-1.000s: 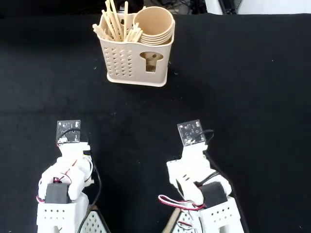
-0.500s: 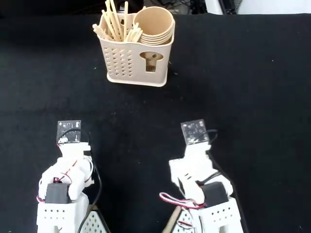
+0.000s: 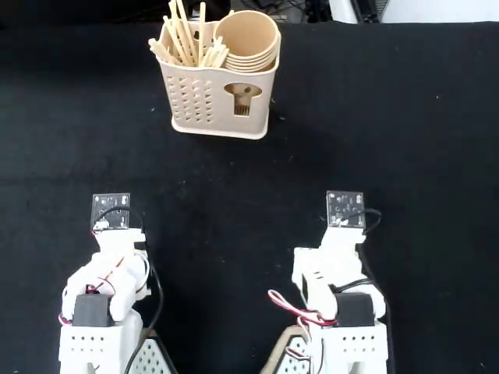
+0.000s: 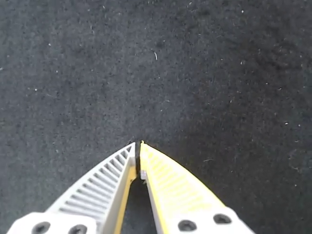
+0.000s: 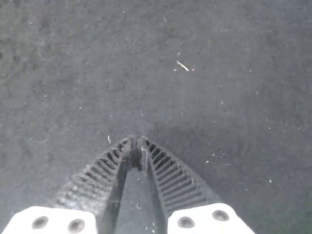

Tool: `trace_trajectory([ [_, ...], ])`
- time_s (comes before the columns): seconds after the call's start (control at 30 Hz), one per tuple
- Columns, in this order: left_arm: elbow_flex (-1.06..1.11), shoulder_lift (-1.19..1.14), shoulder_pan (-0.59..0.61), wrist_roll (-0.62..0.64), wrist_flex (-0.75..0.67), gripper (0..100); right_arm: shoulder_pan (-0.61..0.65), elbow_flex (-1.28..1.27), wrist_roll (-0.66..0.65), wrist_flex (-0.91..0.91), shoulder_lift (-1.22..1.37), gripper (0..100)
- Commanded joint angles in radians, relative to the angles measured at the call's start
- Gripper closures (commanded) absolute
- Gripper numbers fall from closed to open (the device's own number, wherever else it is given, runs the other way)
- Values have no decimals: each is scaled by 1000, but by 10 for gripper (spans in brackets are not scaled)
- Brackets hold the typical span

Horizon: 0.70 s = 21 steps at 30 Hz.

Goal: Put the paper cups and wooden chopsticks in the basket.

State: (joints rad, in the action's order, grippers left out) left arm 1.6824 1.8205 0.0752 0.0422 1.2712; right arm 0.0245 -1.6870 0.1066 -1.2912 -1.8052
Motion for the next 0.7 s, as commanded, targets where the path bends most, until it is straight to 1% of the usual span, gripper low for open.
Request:
trace_trajectory([
  [0.0,16,3,-4,0,8,970,-9,2,9,-6,-76,985],
  [0.1,16,3,12,0,8,970,-11,2,9,-6,-76,985],
  [0.27,16,5,114,0,8,970,-17,2,11,-6,-77,985],
  [0.37,16,5,97,2,8,970,-17,2,11,-6,-77,985],
  [0.67,16,5,101,0,8,970,-17,2,12,-6,-74,985],
])
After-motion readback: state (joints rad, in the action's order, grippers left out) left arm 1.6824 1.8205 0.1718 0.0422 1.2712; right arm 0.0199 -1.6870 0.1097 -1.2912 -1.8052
